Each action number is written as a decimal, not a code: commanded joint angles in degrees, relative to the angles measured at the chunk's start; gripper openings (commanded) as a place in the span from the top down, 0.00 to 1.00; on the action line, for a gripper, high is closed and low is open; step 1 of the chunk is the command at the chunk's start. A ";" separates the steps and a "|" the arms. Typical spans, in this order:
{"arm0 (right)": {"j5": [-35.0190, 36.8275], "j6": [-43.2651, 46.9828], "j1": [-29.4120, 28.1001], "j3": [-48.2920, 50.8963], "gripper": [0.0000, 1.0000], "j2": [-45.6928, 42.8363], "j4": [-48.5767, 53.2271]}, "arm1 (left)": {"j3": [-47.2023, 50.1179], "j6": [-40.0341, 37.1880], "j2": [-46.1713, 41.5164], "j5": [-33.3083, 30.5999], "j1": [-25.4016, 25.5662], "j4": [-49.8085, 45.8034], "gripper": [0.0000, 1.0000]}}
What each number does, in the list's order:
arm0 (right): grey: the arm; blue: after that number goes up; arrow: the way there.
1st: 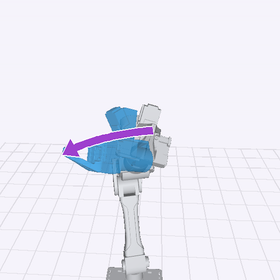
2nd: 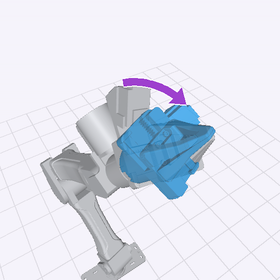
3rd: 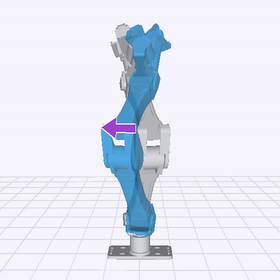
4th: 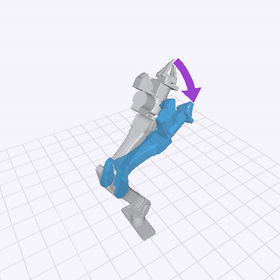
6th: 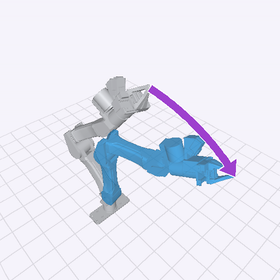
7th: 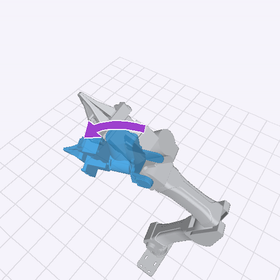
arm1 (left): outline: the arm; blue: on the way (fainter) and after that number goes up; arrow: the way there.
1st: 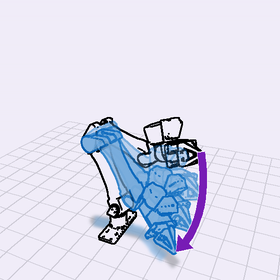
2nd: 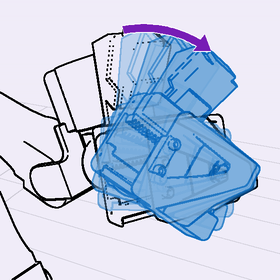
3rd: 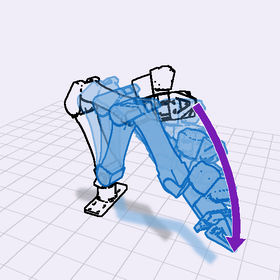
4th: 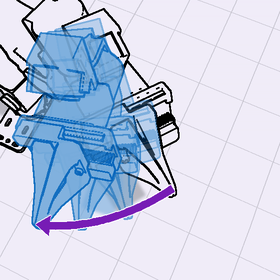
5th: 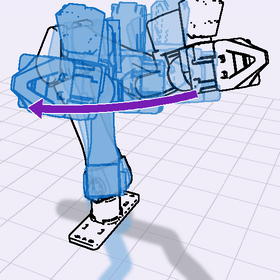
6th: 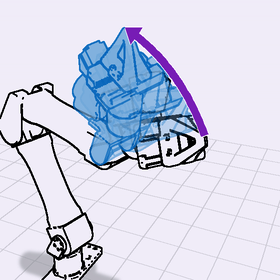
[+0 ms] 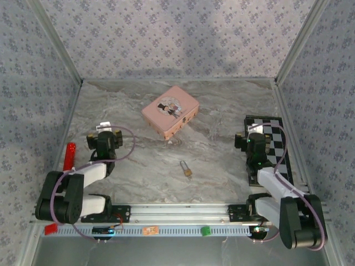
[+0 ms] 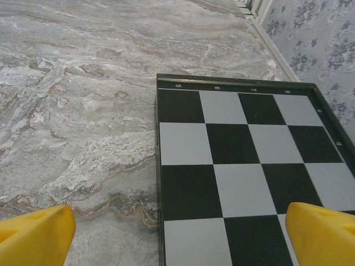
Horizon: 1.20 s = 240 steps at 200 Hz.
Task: Unlock a padlock with a key
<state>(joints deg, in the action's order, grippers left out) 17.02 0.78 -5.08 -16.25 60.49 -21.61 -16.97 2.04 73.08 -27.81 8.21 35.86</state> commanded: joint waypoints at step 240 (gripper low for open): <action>-15.22 1.39 6.55 -6.26 0.01 26.70 -24.83 | -5.70 1.44 14.72 16.90 -8.18 12.48 0.00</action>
<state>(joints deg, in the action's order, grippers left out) 0.45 2.52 1.76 -21.71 87.92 -46.65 -22.22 2.90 88.55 -11.75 0.01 47.97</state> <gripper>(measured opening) 0.990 0.999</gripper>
